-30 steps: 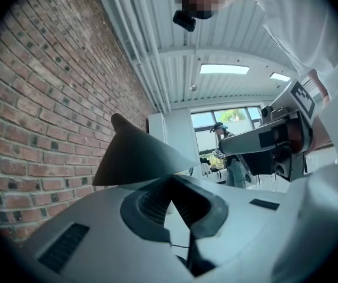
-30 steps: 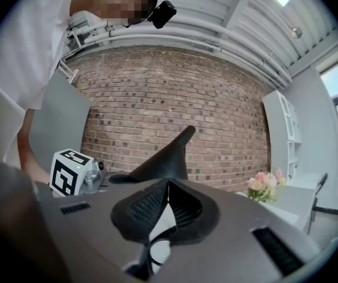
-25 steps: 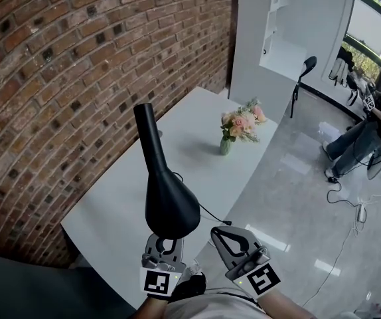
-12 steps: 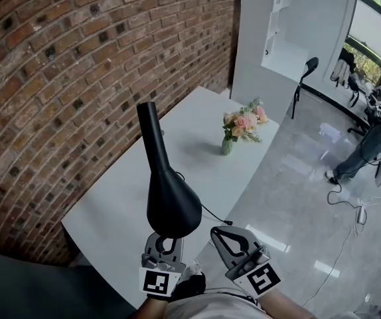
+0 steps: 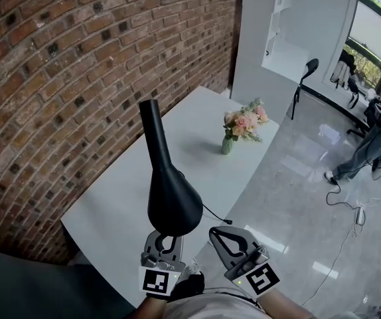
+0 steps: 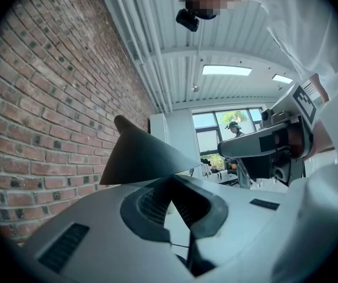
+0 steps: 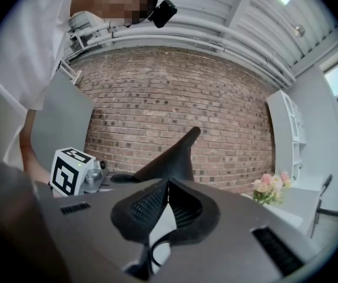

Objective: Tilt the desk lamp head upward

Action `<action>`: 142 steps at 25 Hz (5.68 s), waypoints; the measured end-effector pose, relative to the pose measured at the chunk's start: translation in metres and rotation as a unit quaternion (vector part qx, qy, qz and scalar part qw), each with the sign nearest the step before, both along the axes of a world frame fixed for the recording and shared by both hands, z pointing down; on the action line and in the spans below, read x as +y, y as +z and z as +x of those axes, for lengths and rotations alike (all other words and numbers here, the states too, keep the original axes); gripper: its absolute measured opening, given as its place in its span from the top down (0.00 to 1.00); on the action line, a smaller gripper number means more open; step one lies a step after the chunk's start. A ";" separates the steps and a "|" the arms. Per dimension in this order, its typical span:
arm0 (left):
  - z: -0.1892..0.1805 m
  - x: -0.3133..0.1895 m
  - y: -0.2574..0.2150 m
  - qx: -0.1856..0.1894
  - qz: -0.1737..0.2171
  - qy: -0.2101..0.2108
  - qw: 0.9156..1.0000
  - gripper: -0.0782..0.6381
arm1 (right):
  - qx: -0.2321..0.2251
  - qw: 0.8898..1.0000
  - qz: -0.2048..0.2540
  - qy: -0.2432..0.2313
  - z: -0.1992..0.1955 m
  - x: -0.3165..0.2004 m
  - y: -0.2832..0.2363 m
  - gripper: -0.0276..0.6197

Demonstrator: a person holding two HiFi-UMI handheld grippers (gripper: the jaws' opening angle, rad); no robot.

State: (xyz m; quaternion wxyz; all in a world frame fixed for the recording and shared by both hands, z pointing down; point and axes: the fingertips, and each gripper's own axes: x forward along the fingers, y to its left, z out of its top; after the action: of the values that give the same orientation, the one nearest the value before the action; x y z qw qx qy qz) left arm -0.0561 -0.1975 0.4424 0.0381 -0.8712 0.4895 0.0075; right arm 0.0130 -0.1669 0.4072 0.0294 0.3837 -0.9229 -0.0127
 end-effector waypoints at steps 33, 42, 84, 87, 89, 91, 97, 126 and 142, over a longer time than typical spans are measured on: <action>-0.004 0.002 -0.003 -0.003 0.001 -0.008 1.000 0.88 | -0.002 1.000 -0.001 -0.010 -0.004 0.002 0.001 0.93; -0.003 0.004 -0.007 -0.003 0.003 -0.007 1.000 0.88 | -0.001 1.000 0.000 -0.009 -0.002 0.006 0.000 0.93; -0.010 0.018 -0.034 -0.002 0.028 -0.016 0.999 0.88 | -0.003 1.000 0.011 -0.020 -0.008 0.015 -0.006 0.93; -0.011 0.020 -0.035 -0.010 0.032 -0.014 0.999 0.88 | -0.002 1.000 0.012 -0.022 -0.011 0.016 -0.005 0.93; -0.012 0.020 -0.037 -0.013 0.035 -0.012 0.999 0.88 | 0.000 1.000 0.011 -0.022 -0.014 0.016 -0.004 0.93; -0.013 0.020 -0.039 -0.012 0.036 -0.012 0.999 0.88 | -0.001 1.000 0.010 -0.021 -0.015 0.016 -0.004 0.93; -0.014 0.023 -0.046 -0.005 0.040 -0.011 0.999 0.88 | 0.001 1.000 0.011 -0.020 -0.015 0.021 -0.004 0.93; -0.012 0.030 -0.068 -0.016 0.057 -0.011 0.998 0.88 | -0.013 0.999 0.025 -0.020 -0.015 0.028 -0.011 0.93; -0.014 0.032 -0.075 -0.022 0.066 -0.011 0.998 0.88 | -0.013 0.999 0.029 -0.015 -0.014 0.025 -0.016 0.93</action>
State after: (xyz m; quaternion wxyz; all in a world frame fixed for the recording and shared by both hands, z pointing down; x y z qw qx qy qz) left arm -0.0699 -0.1655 0.3679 0.1061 -0.8615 0.4961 0.0203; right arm -0.0007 -0.1421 0.3908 0.0064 0.3709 -0.9280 -0.0346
